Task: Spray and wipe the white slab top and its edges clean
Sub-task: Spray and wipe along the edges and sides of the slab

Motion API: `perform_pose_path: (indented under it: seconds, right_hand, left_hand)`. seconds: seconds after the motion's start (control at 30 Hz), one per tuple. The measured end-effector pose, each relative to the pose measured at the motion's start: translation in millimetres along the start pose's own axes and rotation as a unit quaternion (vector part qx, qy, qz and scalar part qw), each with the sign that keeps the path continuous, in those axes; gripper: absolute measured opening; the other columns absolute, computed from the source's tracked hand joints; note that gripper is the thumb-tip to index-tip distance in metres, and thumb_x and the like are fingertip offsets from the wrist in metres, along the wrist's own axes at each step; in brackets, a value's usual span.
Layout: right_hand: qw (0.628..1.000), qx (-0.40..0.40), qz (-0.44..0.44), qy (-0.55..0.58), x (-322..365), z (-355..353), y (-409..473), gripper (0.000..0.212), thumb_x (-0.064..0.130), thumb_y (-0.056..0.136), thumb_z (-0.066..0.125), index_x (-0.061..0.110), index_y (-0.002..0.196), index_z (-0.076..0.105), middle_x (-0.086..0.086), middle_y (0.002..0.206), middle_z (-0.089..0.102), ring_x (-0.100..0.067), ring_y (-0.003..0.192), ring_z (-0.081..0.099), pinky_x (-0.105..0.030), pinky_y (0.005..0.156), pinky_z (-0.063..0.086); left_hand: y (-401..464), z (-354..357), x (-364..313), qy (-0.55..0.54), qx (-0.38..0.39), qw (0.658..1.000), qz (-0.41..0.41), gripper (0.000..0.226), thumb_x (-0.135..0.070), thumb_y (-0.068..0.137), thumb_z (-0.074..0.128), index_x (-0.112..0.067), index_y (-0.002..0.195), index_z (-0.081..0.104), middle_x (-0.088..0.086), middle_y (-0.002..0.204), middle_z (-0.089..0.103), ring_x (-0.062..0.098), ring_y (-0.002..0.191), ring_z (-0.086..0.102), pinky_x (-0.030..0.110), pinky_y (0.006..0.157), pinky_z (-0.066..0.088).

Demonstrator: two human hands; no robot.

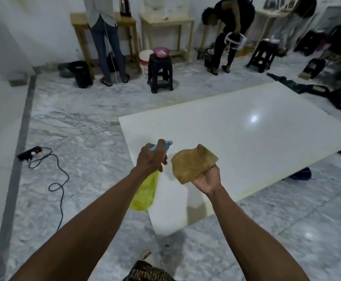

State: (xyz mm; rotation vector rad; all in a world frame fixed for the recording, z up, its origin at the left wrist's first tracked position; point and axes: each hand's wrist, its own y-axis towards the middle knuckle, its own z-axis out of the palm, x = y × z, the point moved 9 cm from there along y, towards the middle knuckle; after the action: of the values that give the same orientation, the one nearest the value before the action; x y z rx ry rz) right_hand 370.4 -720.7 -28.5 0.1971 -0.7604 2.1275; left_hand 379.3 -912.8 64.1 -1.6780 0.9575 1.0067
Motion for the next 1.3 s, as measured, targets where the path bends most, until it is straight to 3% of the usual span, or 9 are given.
perform_pose_path:
  seconds: [0.1, 0.2, 0.3, 0.4, 0.53, 0.7, 0.83, 0.97, 1.3]
  right_hand:
    - [1.000, 0.000, 0.014, -0.002, 16, -6, 18, 0.066, 0.039, 0.102, 0.049, 0.009, 0.155, 0.026, -0.016, 0.161, 0.027, -0.037, 0.147, 0.030, -0.054, 0.121, 0.018]
    - [1.000, 0.006, 0.016, -0.002, 35, -6, 32, 0.067, 0.036, 0.099, 0.051, 0.012, 0.156, 0.024, -0.013, 0.162, 0.025, -0.034, 0.148, 0.027, -0.052, 0.121, 0.019]
    - [0.999, -0.004, 0.028, -0.021, 50, -9, 53, 0.066, 0.034, 0.096, 0.052, 0.011, 0.154, 0.031, -0.014, 0.159, 0.032, -0.033, 0.144, 0.035, -0.052, 0.119, 0.026]
    - [0.996, 0.000, 0.059, -0.060, 61, -5, 78, 0.059, 0.034, 0.092, 0.062, 0.010, 0.143, 0.047, -0.012, 0.157, 0.036, -0.032, 0.142, 0.040, -0.051, 0.117, 0.031]
    - [0.986, 0.059, 0.105, -0.114, 74, 20, 109, 0.101, 0.045, 0.060, 0.089, 0.007, 0.144, 0.048, -0.014, 0.151, 0.045, -0.034, 0.140, 0.043, -0.052, 0.117, 0.030]
    - [0.954, 0.169, 0.217, -0.119, 69, 36, 144, 0.102, 0.086, 0.083, 0.035, 0.014, 0.155, 0.028, -0.020, 0.160, 0.025, -0.040, 0.146, 0.029, -0.061, 0.119, 0.020]
    - [0.919, 0.213, 0.279, -0.182, 63, 40, 150, 0.092, 0.081, 0.090, 0.026, 0.012, 0.151, 0.030, -0.021, 0.158, 0.025, -0.041, 0.142, 0.030, -0.060, 0.117, 0.025]
    - [0.900, 0.169, 0.336, -0.222, 53, 22, 146, 0.092, 0.081, 0.090, 0.024, 0.014, 0.152, 0.038, -0.019, 0.157, 0.034, -0.038, 0.140, 0.039, -0.057, 0.117, 0.028]
    - [0.829, 0.167, 0.424, -0.326, 40, -43, 89, 0.100, 0.082, 0.088, 0.007, 0.010, 0.144, 0.050, -0.022, 0.143, 0.053, -0.038, 0.132, 0.051, -0.052, 0.112, 0.037]
  left_hand:
    - [23, 14, -11, 0.004, 0.014, 1.000, 0.000, 0.064, -0.068, 0.069, 0.051, -0.013, 0.081, 0.080, 0.018, 0.070, 0.073, 0.047, 0.071, 0.073, 0.036, 0.056, 0.052]
    - [44, 28, -13, -0.007, 0.028, 1.000, -0.011, 0.070, -0.063, 0.073, 0.046, -0.013, 0.105, 0.082, 0.015, 0.068, 0.067, 0.031, 0.068, 0.072, 0.033, 0.048, 0.051]
    - [61, 34, -7, -0.009, 0.012, 1.000, -0.023, 0.080, -0.068, 0.072, 0.045, -0.005, 0.106, 0.081, 0.012, 0.065, 0.069, 0.039, 0.070, 0.072, 0.034, 0.049, 0.052]
    - [72, 33, -2, -0.004, -0.027, 0.999, -0.027, 0.063, -0.058, 0.086, 0.044, -0.009, 0.098, 0.082, 0.009, 0.062, 0.070, 0.040, 0.071, 0.072, 0.034, 0.050, 0.052]
    - [80, 30, -2, -0.011, -0.104, 0.994, -0.035, 0.046, -0.051, 0.095, 0.044, -0.027, 0.087, 0.082, 0.009, 0.063, 0.071, 0.039, 0.069, 0.071, 0.033, 0.052, 0.052]
    - [72, 41, -1, -0.043, -0.197, 0.976, -0.078, 0.043, -0.048, 0.096, 0.042, -0.032, 0.092, 0.082, 0.011, 0.065, 0.069, 0.036, 0.069, 0.069, 0.032, 0.050, 0.050]
    - [49, 48, 5, -0.081, -0.278, 0.951, -0.106, 0.041, -0.037, 0.105, 0.041, -0.034, 0.094, 0.081, 0.014, 0.067, 0.065, 0.037, 0.068, 0.065, 0.032, 0.048, 0.047]
    - [21, 67, 15, -0.101, -0.328, 0.930, -0.132, 0.048, -0.053, 0.094, 0.045, -0.021, 0.092, 0.080, 0.016, 0.070, 0.066, 0.038, 0.068, 0.066, 0.032, 0.047, 0.048]
    - [-79, 139, 32, -0.122, -0.440, 0.875, -0.160, 0.042, -0.037, 0.107, 0.040, -0.032, 0.091, 0.079, 0.015, 0.073, 0.067, 0.043, 0.072, 0.069, 0.033, 0.047, 0.050]
